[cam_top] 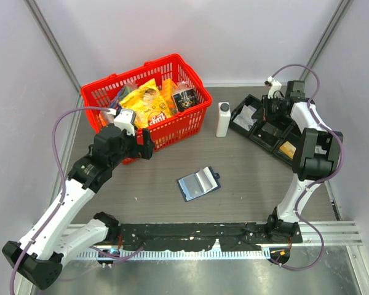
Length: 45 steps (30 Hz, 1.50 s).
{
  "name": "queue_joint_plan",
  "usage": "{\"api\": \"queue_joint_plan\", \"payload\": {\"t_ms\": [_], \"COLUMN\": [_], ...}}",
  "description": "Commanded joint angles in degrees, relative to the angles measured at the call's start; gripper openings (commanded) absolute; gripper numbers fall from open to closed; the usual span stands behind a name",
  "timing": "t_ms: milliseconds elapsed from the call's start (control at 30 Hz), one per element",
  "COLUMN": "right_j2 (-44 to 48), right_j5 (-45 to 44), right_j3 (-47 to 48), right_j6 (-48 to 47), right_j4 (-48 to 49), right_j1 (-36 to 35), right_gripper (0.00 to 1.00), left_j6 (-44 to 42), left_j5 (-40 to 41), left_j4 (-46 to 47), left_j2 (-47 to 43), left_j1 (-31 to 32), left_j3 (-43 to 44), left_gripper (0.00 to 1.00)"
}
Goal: Take the credit cards out of the card holder
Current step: Place the credit card in the storage box, then remove the credit card from the card holder.
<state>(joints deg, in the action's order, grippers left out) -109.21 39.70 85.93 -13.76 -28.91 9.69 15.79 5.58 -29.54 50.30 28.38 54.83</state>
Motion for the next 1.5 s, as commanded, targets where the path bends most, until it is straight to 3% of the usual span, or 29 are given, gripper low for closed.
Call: {"api": "queue_joint_plan", "payload": {"t_ms": [0,267,333,500,567,933,1000,1200,1333,1467], "right_j2": [-2.1,-7.3,-7.4,-5.1,-2.8,18.0,21.7,35.7,46.7,52.7], "right_j5": [4.6,3.9,3.2,-1.8,-4.8,-25.3,-25.2,-19.2,-14.6,-16.5], "right_j3": [4.9,7.7,7.7,7.6,6.6,-7.3,-11.0,-25.0,-33.3,-36.4], "right_j6": [-7.2,-10.1,-9.9,-7.7,-5.4,16.6,22.6,29.5,31.8,31.4], "right_j4": [-2.4,-4.7,-4.5,-2.8,0.1,17.3,17.6,23.5,26.1,22.8], "right_j1": [-1.3,-2.5,-2.5,-2.5,-2.5,-4.4,-4.3,-4.3,-4.6,-11.4], "right_gripper": [0.01,0.01,0.06,0.38,0.46,0.66,0.67,0.79,0.82,0.82], "left_j6": [-1.7,-2.1,-2.1,-2.1,-2.1,-0.2,0.5,2.2,2.9,5.1], "left_j5": [0.4,0.5,0.5,0.2,0.4,2.0,2.1,2.3,2.1,0.1], "left_j4": [0.6,1.2,1.3,1.7,2.1,3.7,4.1,2.9,3.2,3.2], "left_j2": [0.8,1.5,1.5,1.6,1.2,0.0,-0.2,0.9,0.4,0.8], "left_j1": [-0.2,-0.2,-0.2,-0.2,-0.2,-0.3,-0.3,-0.3,-0.3,-0.3], "left_j3": [0.1,-0.4,-0.5,-0.7,-1.0,-2.0,-2.3,-1.3,-1.4,-1.0], "left_gripper": [1.00,1.00,1.00,1.00,1.00,1.00,1.00,1.00,1.00,1.00]}}
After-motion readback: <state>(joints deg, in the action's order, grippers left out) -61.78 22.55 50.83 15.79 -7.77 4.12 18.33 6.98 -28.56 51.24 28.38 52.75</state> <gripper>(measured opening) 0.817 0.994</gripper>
